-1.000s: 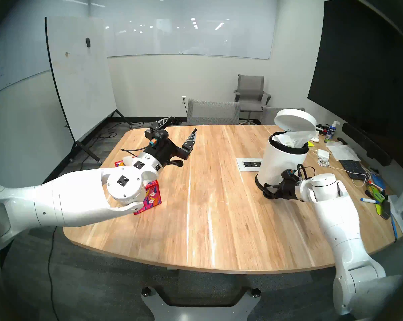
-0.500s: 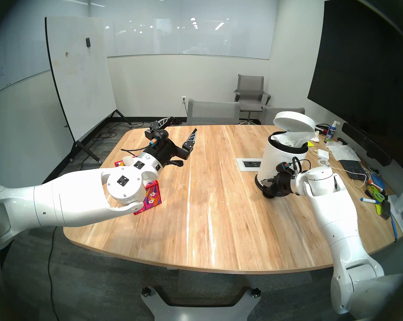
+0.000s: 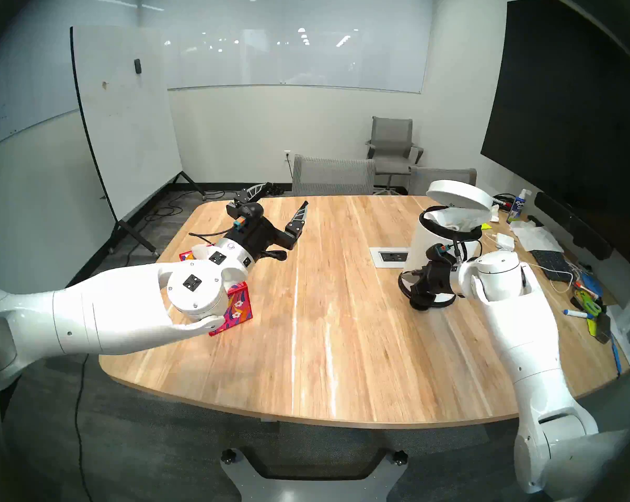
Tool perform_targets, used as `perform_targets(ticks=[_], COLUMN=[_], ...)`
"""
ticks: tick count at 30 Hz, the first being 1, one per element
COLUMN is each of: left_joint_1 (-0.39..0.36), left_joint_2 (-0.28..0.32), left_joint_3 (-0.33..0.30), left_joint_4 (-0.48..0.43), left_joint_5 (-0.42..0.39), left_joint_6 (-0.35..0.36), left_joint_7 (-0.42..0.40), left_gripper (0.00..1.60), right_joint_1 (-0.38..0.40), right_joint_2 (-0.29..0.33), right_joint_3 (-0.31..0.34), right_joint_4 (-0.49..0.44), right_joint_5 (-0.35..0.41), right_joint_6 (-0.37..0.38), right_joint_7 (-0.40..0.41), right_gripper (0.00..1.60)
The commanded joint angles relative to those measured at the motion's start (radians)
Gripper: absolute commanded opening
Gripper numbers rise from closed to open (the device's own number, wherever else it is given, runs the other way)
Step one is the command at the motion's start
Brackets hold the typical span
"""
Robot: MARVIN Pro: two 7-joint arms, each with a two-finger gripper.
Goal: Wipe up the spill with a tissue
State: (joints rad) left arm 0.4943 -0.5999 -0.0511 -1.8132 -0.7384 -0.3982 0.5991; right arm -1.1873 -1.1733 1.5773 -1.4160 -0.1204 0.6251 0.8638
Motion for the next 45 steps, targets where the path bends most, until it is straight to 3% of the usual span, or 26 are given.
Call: perform_targets(ticks=[1, 21, 33, 45], left_joint_1=[-0.019, -0.019, -0.019, -0.020], left_joint_2=[-0.001, -0.001, -0.001, -0.001], left_joint_3=[-0.017, -0.017, -0.017, -0.017], left_joint_4=[-0.010, -0.011, -0.010, -0.010], left_joint_5=[-0.002, -0.003, -0.002, -0.003], left_joint_6=[-0.005, -0.005, -0.005, -0.005], left_joint_7=[-0.002, -0.003, -0.002, -0.002], left_gripper=[1.60, 1.60, 1.60, 1.60], right_joint_1=[0.000, -0.051, -0.046, -0.021], right_joint_2=[-0.015, -0.042, -0.054, -0.065], right_joint_3=[-0.001, 0.033, 0.079, 0.067], right_joint_4=[-0.078, -0.205, -0.226, -0.221], right_joint_5=[0.005, 0.021, 0.061, 0.051], right_joint_6=[0.010, 0.043, 0.036, 0.041], right_joint_7=[-0.001, 0.002, 0.038, 0.050], right_gripper=[0.00, 0.00, 0.00, 0.00])
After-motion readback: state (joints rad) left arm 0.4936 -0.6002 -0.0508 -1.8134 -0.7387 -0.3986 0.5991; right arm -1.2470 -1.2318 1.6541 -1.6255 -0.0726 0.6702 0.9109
